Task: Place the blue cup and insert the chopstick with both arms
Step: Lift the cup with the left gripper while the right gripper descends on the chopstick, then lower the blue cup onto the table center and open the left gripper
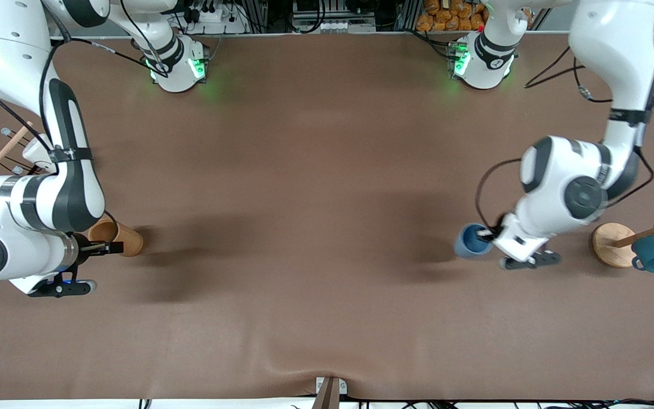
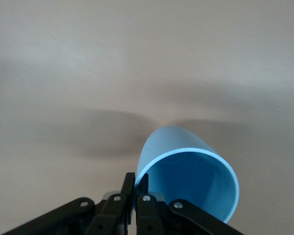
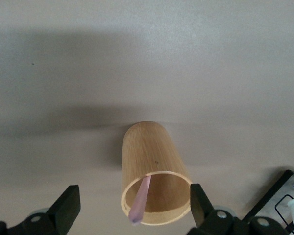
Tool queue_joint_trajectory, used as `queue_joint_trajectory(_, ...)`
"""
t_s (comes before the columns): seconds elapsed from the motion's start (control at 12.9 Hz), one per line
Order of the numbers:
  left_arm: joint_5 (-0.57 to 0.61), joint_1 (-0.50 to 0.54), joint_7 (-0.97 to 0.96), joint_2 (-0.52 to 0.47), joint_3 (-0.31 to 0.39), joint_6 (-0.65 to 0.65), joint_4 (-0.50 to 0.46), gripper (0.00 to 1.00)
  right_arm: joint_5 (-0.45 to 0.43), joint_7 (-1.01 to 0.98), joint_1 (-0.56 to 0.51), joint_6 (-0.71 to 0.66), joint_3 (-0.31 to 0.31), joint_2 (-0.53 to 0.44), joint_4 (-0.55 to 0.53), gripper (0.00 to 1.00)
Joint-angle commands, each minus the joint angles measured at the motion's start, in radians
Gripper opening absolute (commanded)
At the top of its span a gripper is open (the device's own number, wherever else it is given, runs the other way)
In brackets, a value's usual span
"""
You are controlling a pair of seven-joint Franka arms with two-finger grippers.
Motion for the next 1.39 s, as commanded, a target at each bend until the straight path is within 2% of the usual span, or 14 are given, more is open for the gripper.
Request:
queue_joint_trajectory(0.0, 0.014, -0.162, -0.237, -0.017, -0.025, -0.024, 0.006, 0.00, -0.011, 0.021, -0.002, -0.014, 0.005, 0.012, 0.023, 0.75)
queue_joint_trajectory(0.08, 0.040, -0.249, -0.326, -0.002, -0.025, -0.026, 0.030, 0.00, -0.011, 0.021, -0.005, -0.010, 0.005, 0.013, 0.023, 0.75)
queue_joint_trajectory(0.23, 0.072, -0.385, -0.501, 0.053, -0.027, -0.025, 0.082, 0.00, -0.014, 0.018, -0.011, 0.007, 0.005, 0.019, 0.021, 0.68)
queue_joint_trajectory(0.39, 0.072, -0.491, -0.636, 0.121, -0.025, -0.024, 0.151, 0.00, -0.015, 0.018, -0.011, 0.038, 0.005, 0.027, 0.021, 0.68)
queue_joint_trajectory(0.62, 0.072, -0.583, -0.753, 0.193, -0.025, -0.002, 0.184, 0.00, -0.015, 0.016, -0.014, 0.072, 0.005, 0.035, 0.017, 0.67)
queue_joint_trajectory(0.77, 0.083, -0.606, -0.785, 0.222, -0.023, 0.035, 0.192, 0.00, -0.012, 0.016, -0.014, 0.070, 0.005, 0.035, 0.017, 0.62)
queue_joint_trajectory(0.85, 0.091, -0.605, -0.784, 0.224, -0.022, 0.035, 0.192, 0.06, -0.011, 0.019, -0.014, 0.069, 0.005, 0.035, 0.017, 0.61)
queue_joint_trajectory(0.93, 0.094, -0.605, -0.784, 0.221, -0.019, 0.035, 0.192, 0.89, -0.009, 0.021, -0.014, 0.059, 0.005, 0.030, 0.017, 0.60)
queue_joint_trajectory(1.01, 0.106, -0.606, -0.782, 0.213, -0.017, 0.032, 0.193, 1.00, -0.008, 0.021, -0.014, 0.056, 0.005, 0.027, 0.017, 0.60)
queue_joint_trajectory(1.16, 0.123, -0.589, -0.784, 0.157, -0.013, 0.014, 0.209, 1.00, -0.008, 0.021, -0.013, 0.032, 0.005, 0.025, 0.017, 0.60)
queue_joint_trajectory(1.32, 0.140, -0.528, -0.775, 0.030, 0.010, -0.062, 0.210, 1.00, -0.005, 0.021, -0.014, 0.021, 0.005, 0.024, 0.017, 0.59)
